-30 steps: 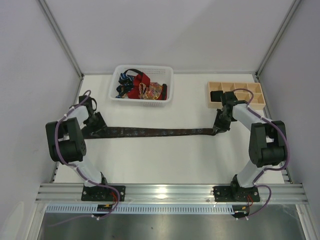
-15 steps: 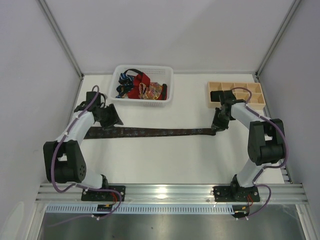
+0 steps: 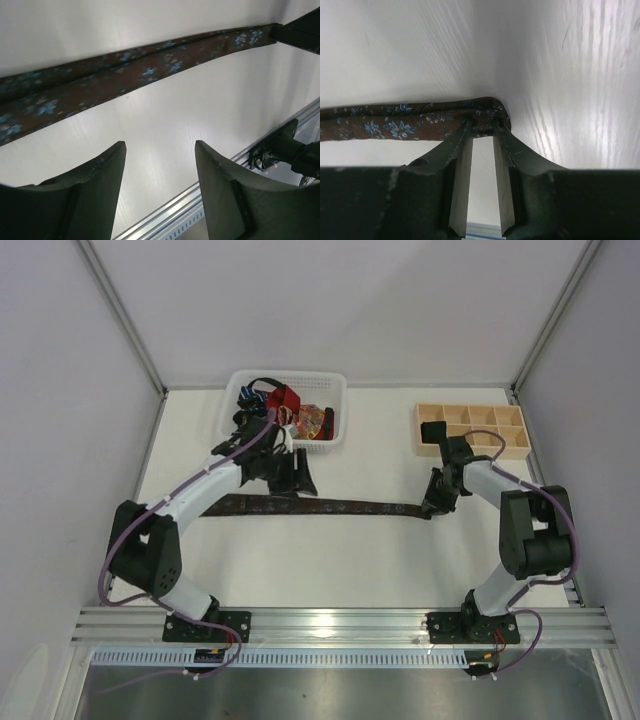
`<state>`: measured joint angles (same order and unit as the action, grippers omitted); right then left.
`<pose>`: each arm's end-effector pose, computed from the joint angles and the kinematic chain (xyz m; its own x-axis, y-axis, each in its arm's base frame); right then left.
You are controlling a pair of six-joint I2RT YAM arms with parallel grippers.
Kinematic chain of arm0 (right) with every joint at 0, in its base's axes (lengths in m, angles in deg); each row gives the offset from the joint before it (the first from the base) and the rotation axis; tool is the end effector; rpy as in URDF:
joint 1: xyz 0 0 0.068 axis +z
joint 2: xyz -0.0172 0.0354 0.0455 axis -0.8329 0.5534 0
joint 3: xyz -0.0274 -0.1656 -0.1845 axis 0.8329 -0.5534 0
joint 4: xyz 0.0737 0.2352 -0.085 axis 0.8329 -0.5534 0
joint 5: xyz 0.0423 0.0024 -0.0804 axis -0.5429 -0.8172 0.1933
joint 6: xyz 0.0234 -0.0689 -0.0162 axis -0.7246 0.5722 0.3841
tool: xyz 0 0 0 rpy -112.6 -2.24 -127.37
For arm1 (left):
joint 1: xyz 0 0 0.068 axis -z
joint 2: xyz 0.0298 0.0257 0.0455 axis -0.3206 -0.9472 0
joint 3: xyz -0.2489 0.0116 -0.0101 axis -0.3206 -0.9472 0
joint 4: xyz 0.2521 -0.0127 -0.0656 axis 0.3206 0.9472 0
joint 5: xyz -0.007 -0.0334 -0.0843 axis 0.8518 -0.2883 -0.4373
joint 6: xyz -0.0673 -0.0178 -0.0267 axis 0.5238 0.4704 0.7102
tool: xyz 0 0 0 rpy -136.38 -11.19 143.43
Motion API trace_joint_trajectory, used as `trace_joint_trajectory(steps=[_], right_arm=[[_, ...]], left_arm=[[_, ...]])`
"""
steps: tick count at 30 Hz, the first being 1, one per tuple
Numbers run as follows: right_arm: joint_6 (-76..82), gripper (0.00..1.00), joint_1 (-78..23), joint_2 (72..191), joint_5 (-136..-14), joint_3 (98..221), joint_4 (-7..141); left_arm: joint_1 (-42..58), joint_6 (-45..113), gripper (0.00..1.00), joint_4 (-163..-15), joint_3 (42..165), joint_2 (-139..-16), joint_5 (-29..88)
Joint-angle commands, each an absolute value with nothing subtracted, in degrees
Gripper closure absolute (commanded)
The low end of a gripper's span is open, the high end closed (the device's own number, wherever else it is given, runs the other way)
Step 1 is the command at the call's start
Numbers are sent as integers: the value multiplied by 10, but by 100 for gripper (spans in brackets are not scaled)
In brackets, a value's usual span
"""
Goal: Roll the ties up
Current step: Flatten the tie
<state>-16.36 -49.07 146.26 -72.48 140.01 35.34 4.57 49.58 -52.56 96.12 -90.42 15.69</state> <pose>0.3095 0.0458 0.1120 -0.9166 0.3223 -0.2366 0.2734 0.9370 0.2174 0.2942 -0.1523 0.2004 -0.9423 -0.0552 -0.3301 0.1358 0.8385 -0.5277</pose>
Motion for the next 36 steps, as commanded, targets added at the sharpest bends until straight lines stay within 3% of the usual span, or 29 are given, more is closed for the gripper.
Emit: trace_joint_trajectory(steps=[1,4,9,12,15,19,22,27,28,32,36], right_arm=[[-193,71,-481,1425,-746,1345,326],[-202,71,-472,1388,-766,1319,323],[-207,67,-461,1332,-781,1324,294],[-191,63,-462,1289,-780,1354,266],[-172,48,-473,1264,-790,1384,237],[-160,38,-524,1241,-860,1371,246],[-139,36,-554,1243,-878,1359,240],[-105,34,-588,1258,-900,1335,236],[-102,34,-590,1269,-909,1334,240],[-108,34,-592,1284,-924,1334,255],[-120,35,-593,1278,-921,1324,258]], left_arm=[[106,512,36,-558,1010,-935,133],[144,508,28,-577,1036,-958,127],[187,487,0,-597,1076,-985,137],[233,438,0,-560,1143,-994,238],[282,372,0,-539,1171,-990,339],[276,385,0,-555,1169,-989,311],[245,417,0,-623,1154,-992,189],[275,351,0,-585,1218,-1026,215],[278,335,0,-591,1215,-1023,168],[272,379,0,-706,1118,-952,169],[274,416,0,-664,1141,-969,188]])
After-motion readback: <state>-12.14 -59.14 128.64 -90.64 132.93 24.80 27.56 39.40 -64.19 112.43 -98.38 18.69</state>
